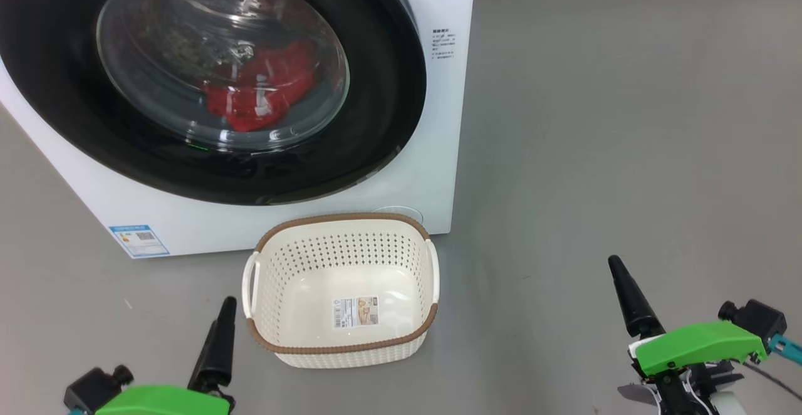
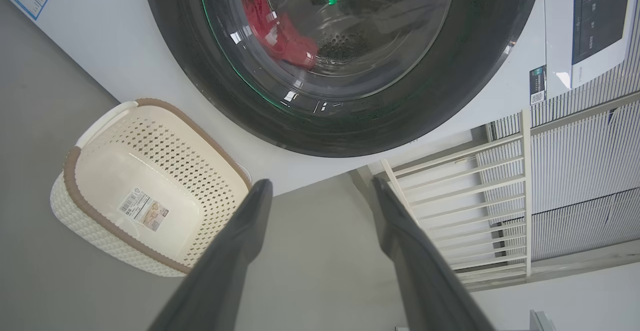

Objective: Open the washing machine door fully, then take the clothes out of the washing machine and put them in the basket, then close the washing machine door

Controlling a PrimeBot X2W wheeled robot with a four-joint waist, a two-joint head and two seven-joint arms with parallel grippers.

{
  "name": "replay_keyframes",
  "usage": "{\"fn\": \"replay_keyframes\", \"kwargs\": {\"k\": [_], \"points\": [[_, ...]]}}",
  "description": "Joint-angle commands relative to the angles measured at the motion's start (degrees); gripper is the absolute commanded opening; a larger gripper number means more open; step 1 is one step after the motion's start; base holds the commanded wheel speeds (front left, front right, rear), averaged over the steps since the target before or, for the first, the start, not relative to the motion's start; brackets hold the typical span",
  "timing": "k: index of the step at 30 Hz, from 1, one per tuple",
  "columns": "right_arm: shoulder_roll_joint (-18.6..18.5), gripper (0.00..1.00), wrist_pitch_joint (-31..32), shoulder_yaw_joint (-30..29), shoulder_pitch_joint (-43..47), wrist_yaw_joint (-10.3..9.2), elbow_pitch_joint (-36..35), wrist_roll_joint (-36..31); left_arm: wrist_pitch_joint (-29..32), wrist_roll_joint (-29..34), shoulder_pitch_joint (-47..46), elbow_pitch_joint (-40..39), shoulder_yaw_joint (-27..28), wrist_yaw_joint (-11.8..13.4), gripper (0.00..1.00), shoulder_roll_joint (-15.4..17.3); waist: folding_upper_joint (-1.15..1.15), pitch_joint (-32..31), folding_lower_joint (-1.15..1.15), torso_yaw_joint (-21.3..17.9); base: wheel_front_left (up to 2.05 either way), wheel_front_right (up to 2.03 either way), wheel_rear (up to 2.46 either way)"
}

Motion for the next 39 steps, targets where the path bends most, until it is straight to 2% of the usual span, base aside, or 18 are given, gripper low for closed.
{"fn": "replay_keyframes", "kwargs": {"k": [1,12,39], "points": [[-0.76,1.0,-0.75,0.68,-3.43,0.01,-1.55,-2.42,-0.87,2.34,-3.29,-2.11,0.34,0.18,1.0,0.76,0.0,0.09,-0.01,0.03,0.0,0.0,0.0],[-0.92,1.0,-2.6,1.43,-5.16,0.02,-2.02,-12.86,-2.72,11.46,-4.78,-3.41,-0.48,1.86,1.0,0.9,0.0,0.4,-0.01,0.13,0.0,0.0,0.0],[-1.32,1.0,-7.14,3.8,-9.19,0.02,-1.4,-33.12,-7.26,30.07,-8.83,-1.78,-2.9,2.63,1.0,1.27,0.0,0.37,-0.01,0.33,0.0,0.0,0.0]]}}
